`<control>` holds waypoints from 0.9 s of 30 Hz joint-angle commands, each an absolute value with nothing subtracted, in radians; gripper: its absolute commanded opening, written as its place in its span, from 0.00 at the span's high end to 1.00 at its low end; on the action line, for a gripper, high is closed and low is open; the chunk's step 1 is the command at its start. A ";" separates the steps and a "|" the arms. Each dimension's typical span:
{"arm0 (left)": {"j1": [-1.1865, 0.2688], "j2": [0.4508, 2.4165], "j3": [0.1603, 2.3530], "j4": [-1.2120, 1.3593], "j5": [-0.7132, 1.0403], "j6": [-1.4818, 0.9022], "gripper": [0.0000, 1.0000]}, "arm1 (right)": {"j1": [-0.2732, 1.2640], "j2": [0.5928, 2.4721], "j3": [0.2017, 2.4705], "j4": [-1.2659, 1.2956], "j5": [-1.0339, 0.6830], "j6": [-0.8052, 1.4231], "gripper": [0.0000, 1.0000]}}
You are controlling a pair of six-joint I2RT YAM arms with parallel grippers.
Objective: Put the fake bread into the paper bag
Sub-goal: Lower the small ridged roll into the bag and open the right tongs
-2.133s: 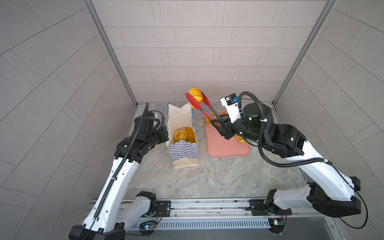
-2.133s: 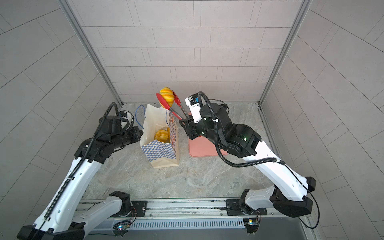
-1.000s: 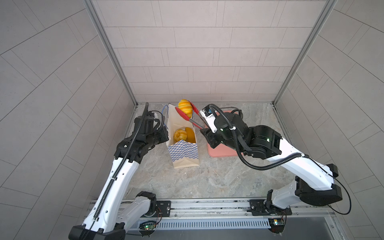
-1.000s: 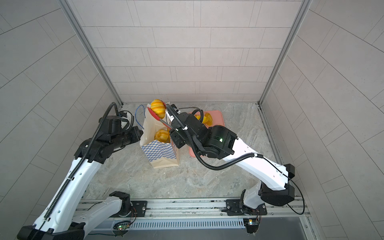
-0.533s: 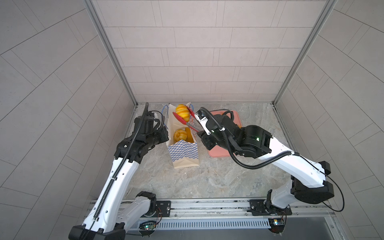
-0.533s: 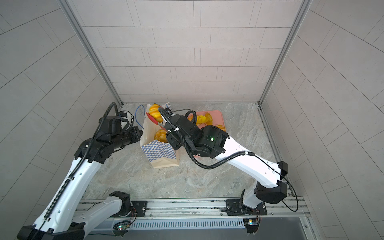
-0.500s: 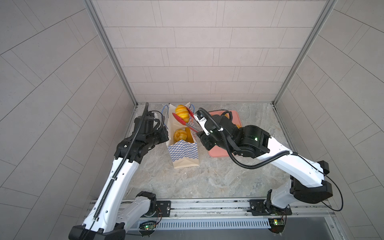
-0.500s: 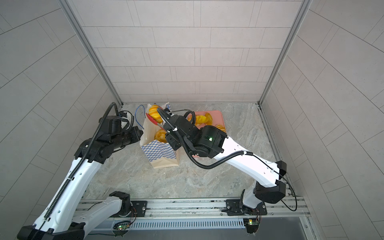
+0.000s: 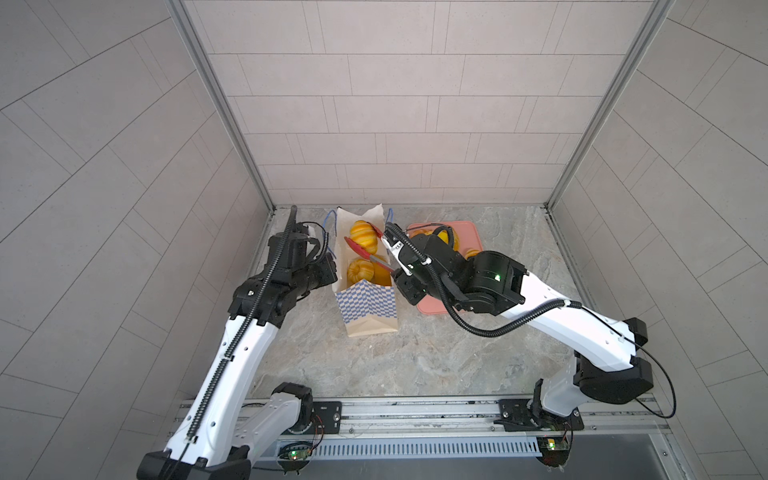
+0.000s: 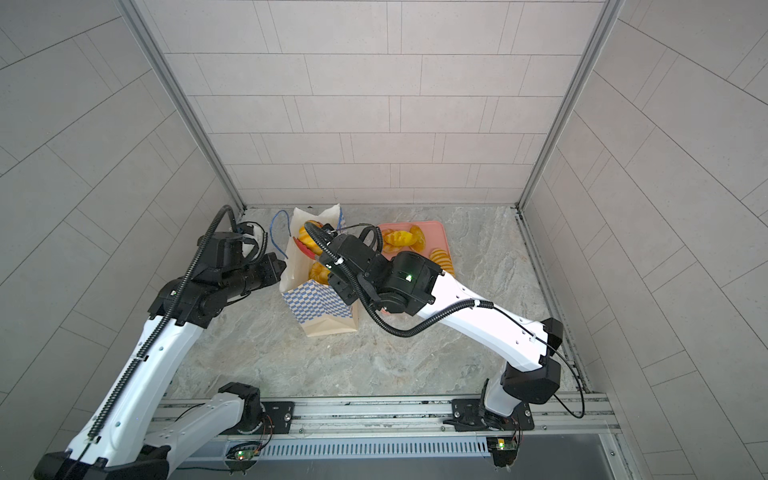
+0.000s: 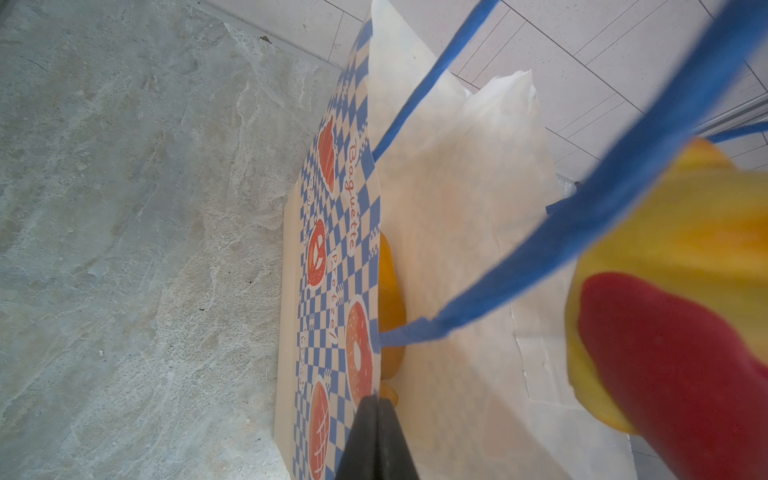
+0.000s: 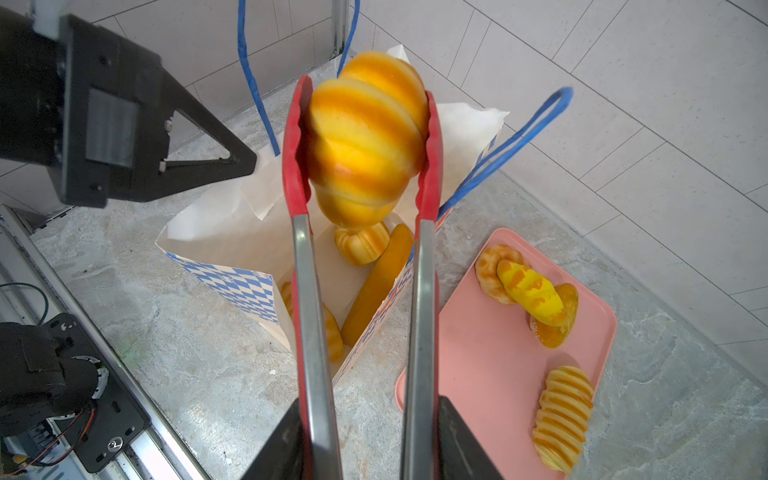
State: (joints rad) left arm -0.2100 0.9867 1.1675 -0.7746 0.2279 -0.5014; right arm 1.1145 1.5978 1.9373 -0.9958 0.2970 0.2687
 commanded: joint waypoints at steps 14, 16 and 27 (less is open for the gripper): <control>-0.211 0.964 1.162 -0.770 0.221 -0.508 0.94 | 1.121 1.586 1.888 -0.977 0.322 0.273 0.51; -0.211 0.964 1.161 -0.770 0.222 -0.508 0.94 | 1.121 1.582 1.887 -0.976 0.321 0.273 0.51; -0.211 0.966 1.169 -0.775 0.220 -0.506 0.93 | 1.121 1.563 1.888 -0.964 0.310 0.275 0.43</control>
State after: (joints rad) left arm -0.2100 0.9813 1.1664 -0.7750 0.2272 -0.5014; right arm 1.1149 1.5978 1.8824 -0.9928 0.2955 0.2695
